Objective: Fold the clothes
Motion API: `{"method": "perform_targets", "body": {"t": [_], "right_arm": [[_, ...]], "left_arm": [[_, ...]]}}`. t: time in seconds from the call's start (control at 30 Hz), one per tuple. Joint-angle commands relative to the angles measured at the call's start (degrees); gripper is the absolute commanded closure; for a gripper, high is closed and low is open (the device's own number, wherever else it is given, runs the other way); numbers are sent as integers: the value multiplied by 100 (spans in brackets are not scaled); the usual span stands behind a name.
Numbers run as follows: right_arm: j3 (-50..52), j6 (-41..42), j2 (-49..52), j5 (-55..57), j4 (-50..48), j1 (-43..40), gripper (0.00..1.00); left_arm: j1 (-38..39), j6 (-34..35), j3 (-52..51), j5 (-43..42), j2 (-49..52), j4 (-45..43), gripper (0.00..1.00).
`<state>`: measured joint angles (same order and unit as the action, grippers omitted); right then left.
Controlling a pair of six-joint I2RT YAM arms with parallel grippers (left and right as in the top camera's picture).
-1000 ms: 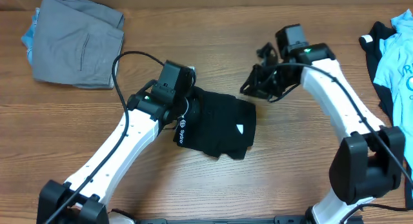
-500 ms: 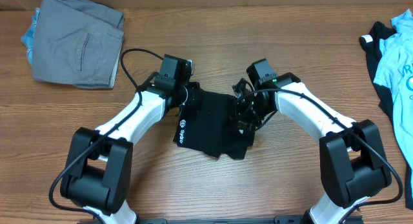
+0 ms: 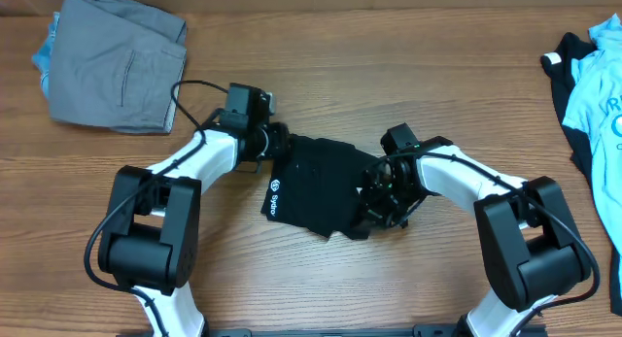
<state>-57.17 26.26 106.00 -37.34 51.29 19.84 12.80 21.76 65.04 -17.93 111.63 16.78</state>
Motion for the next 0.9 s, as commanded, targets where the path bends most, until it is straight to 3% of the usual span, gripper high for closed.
{"method": "perform_targets", "body": {"t": [0.0,0.17,0.4,0.6,0.7,0.73,0.8,0.87], "right_arm": [[52,63,52,487,111,-170,96],[-55,76,52,916,319,-323,96],[-658,212,-142,1552,942,-385,96],[-1060,212,-728,1794,1165,-385,96],[-1134,210,-1213,1770,1193,-382,89],[-1134,205,-1368,1707,1172,-382,86],[-1134,129,-1602,1561,1119,-341,72],[-1134,31,-1727,1322,1014,-264,68]], "left_arm": [[-361,-140,162,525,107,352,48],[-855,-155,925,525,107,1539,47],[-1154,-625,2234,522,35,3637,57],[-914,-1005,2282,501,-306,4247,46],[-732,-1003,2282,476,-442,4544,30],[-654,-1003,2280,476,-472,4653,29],[-437,-1010,2234,409,-505,4760,28],[-157,-1156,2153,210,-507,4817,27]]}}
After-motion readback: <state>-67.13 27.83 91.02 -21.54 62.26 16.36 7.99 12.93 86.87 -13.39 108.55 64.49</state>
